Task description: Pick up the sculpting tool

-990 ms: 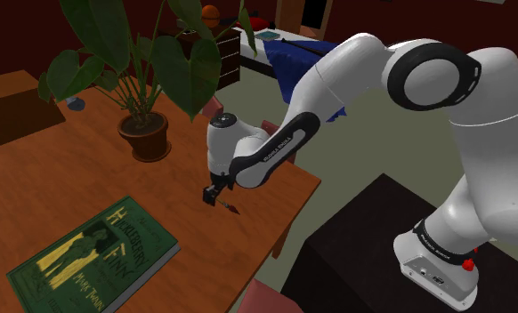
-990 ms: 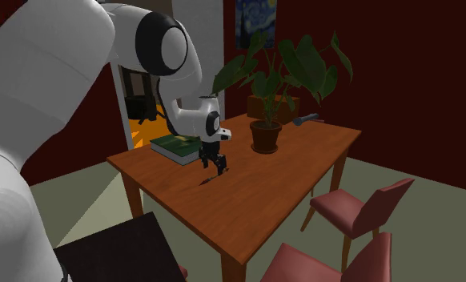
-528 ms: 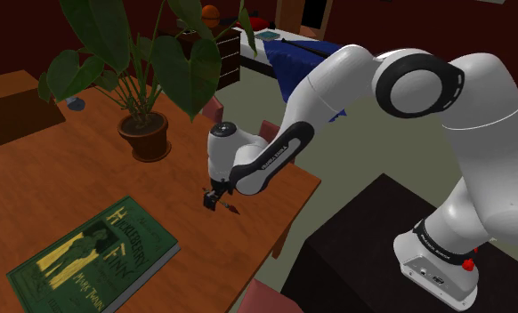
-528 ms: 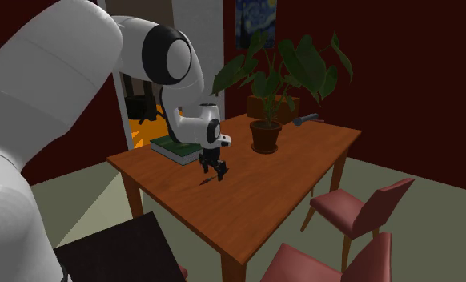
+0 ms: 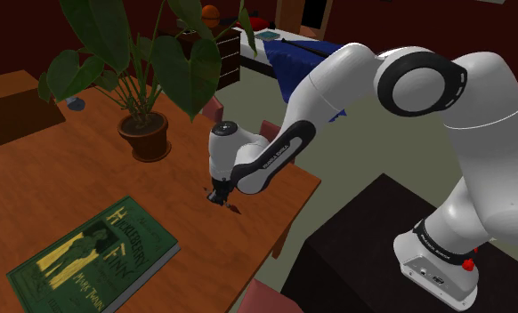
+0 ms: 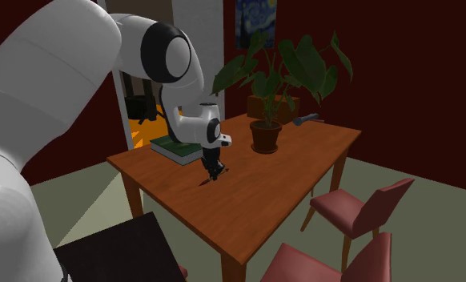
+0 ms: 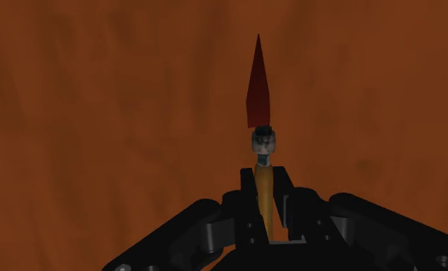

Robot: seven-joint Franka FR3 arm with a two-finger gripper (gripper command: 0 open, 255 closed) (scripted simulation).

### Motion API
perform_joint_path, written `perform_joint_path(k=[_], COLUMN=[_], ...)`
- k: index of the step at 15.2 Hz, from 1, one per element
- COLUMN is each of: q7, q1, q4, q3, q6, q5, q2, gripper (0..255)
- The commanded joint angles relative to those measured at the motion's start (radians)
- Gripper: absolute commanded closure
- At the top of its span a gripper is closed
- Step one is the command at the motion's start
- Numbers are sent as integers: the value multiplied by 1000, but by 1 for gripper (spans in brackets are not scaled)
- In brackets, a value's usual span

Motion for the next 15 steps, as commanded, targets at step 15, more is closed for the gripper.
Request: perform_joint_path(k=[15], q7=[-26], q1=[-30], q4=[-28], q3=[46], q6=[-102], q5=[41], q2=[-126], gripper=[255])
